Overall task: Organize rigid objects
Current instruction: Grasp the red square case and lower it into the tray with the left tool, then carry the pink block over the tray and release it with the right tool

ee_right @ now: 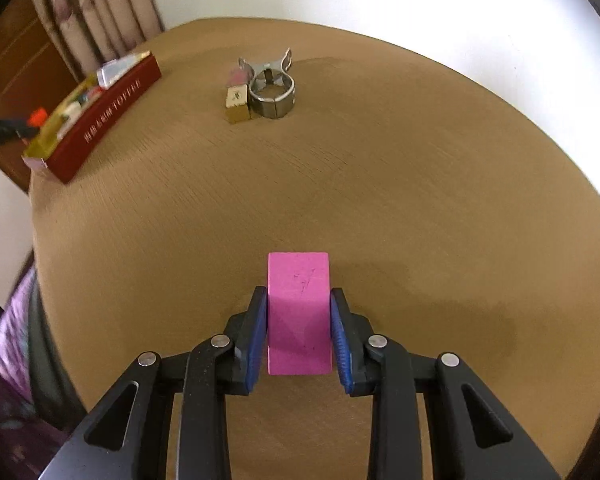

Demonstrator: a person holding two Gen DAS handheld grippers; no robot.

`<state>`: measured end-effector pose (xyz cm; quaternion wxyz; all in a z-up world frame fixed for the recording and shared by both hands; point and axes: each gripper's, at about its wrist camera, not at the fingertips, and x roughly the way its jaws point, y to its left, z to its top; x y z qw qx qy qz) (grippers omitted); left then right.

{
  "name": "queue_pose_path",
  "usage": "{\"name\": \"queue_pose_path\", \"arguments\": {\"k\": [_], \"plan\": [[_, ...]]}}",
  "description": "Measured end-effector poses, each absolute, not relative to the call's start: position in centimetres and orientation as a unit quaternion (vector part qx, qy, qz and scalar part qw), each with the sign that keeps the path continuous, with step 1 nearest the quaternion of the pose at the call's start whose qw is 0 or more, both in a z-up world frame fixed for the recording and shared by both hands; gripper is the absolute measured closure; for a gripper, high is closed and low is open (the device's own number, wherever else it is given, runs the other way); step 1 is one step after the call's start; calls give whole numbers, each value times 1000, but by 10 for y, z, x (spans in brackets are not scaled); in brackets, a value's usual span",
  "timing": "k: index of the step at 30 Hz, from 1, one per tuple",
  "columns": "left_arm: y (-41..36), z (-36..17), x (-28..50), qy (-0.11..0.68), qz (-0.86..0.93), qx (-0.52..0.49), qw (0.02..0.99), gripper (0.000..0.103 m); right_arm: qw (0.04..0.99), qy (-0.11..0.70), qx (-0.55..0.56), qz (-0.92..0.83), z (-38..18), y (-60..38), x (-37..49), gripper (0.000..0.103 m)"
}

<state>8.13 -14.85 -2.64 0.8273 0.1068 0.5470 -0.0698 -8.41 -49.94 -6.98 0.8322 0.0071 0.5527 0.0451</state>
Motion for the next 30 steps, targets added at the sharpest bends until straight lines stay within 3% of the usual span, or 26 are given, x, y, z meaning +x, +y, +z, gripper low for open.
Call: {"name": "queue_pose_path", "arguments": {"k": [7, 30], "plan": [[-106, -49, 98, 557, -45, 71, 826, 50, 838, 541, 40, 57, -50, -475, -76, 76], [-108, -51, 89, 520, -80, 78, 847, 49, 853, 499, 77, 131, 12, -374, -34, 76]]}}
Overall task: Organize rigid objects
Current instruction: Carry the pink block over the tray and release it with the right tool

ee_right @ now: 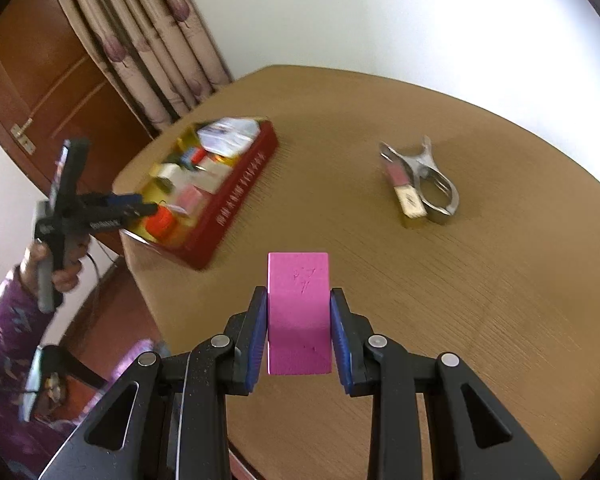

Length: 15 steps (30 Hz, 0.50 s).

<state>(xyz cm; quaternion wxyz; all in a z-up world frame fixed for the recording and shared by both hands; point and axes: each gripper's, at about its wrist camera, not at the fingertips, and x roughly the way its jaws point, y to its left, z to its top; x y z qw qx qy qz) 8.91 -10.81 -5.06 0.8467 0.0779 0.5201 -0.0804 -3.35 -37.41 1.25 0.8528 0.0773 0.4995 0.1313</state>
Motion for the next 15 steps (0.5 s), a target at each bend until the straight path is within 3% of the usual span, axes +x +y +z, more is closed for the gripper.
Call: {"name": "queue_pose_path", "arguments": {"k": [8, 15], "plan": [[-102, -23, 50, 472, -78, 44, 877, 49, 855, 472, 100, 192, 38, -302, 11, 76], [-90, -6, 20, 432, -59, 35, 899, 49, 837, 486, 106, 229, 20, -228, 71, 75]]}}
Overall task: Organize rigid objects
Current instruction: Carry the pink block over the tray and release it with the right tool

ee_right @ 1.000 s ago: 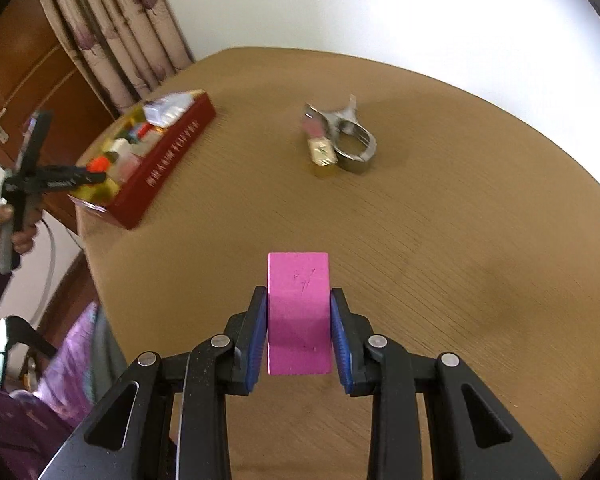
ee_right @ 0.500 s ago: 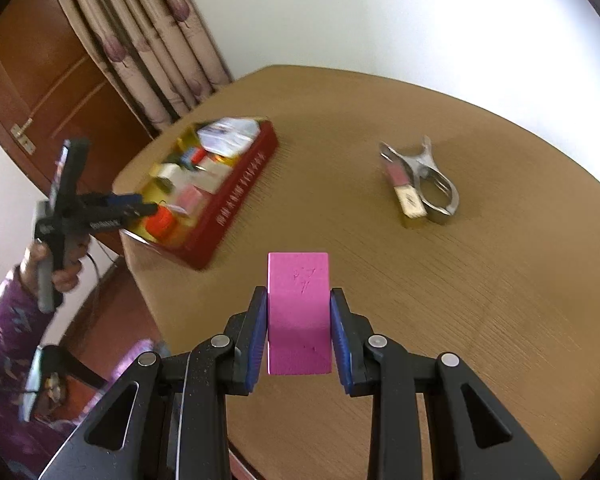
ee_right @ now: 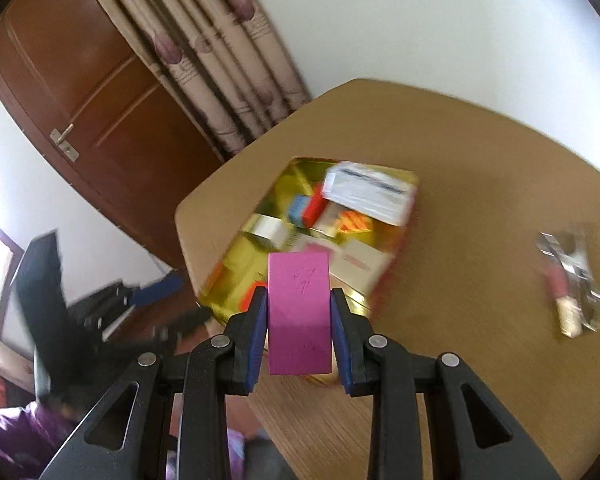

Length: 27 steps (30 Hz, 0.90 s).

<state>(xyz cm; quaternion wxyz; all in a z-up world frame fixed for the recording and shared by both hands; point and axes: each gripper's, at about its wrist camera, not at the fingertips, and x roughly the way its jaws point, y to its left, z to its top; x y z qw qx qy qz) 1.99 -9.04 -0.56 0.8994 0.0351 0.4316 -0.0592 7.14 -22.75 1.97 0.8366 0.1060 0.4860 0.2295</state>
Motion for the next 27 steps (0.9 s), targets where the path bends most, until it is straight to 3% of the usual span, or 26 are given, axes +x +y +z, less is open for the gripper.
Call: {"name": "queue_pose_path", "arguments": {"k": [17, 23, 27], "plan": [[-60, -16, 26, 447, -34, 0, 894, 49, 831, 517, 65, 194, -42, -155, 149, 73], [-61, -22, 27, 453, -29, 1, 891, 49, 842, 493, 105, 192, -35, -165, 151, 63], [-63, -25, 27, 456, -28, 7, 890, 49, 866, 436, 150, 193, -12, -200, 122, 53]]}}
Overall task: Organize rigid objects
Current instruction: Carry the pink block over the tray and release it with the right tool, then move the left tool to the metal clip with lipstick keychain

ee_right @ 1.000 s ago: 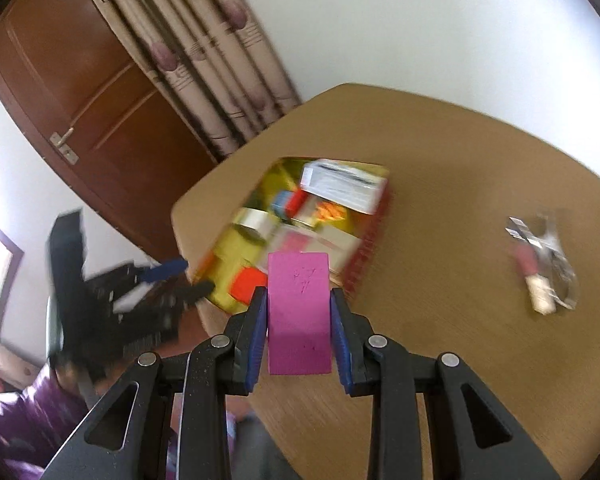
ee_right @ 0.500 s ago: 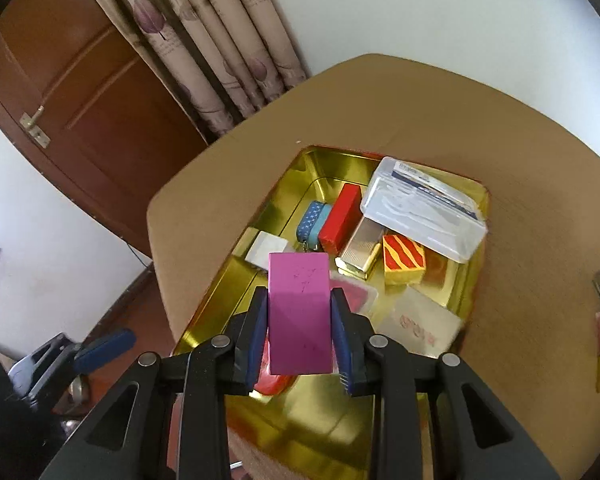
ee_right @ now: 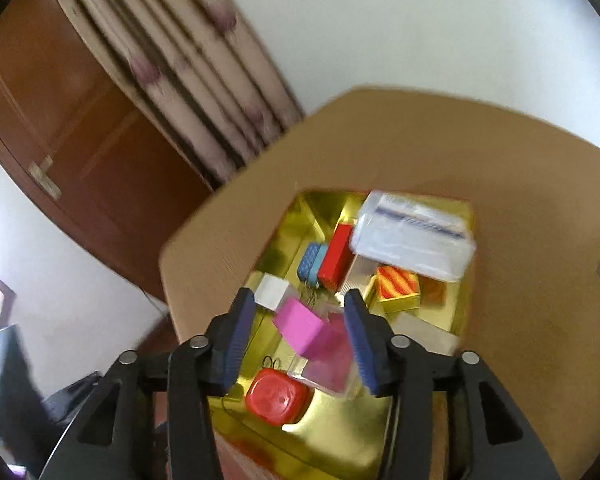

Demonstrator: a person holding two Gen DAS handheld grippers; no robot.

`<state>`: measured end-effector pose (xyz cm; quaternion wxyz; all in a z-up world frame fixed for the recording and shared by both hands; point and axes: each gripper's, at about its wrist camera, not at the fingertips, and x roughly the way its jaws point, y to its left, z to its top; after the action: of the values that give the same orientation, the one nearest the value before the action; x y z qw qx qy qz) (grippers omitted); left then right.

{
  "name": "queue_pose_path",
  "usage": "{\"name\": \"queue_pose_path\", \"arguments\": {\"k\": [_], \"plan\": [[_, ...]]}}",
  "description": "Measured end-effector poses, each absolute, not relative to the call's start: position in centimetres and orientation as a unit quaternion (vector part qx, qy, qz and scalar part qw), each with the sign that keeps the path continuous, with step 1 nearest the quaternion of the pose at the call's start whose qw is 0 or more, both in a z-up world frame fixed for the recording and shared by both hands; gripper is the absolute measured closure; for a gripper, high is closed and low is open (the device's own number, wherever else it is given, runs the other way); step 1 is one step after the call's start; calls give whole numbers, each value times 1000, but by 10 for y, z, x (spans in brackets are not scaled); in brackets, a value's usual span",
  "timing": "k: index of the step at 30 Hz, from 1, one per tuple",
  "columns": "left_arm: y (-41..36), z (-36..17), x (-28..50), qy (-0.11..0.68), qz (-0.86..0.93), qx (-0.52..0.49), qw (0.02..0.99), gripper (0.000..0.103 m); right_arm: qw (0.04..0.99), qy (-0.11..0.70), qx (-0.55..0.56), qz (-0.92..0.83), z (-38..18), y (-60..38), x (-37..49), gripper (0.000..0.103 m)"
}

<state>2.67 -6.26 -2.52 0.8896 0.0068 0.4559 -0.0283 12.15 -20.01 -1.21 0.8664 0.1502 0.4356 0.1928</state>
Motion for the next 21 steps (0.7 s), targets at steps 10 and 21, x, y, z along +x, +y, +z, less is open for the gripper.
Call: {"name": "queue_pose_path", "arguments": {"k": [10, 21], "plan": [[-71, -34, 23, 459, -29, 20, 888, 49, 907, 388, 29, -160, -39, -382, -32, 16], [-134, -14, -5, 424, -99, 61, 898, 49, 863, 384, 120, -307, -73, -525, -131, 1]]}}
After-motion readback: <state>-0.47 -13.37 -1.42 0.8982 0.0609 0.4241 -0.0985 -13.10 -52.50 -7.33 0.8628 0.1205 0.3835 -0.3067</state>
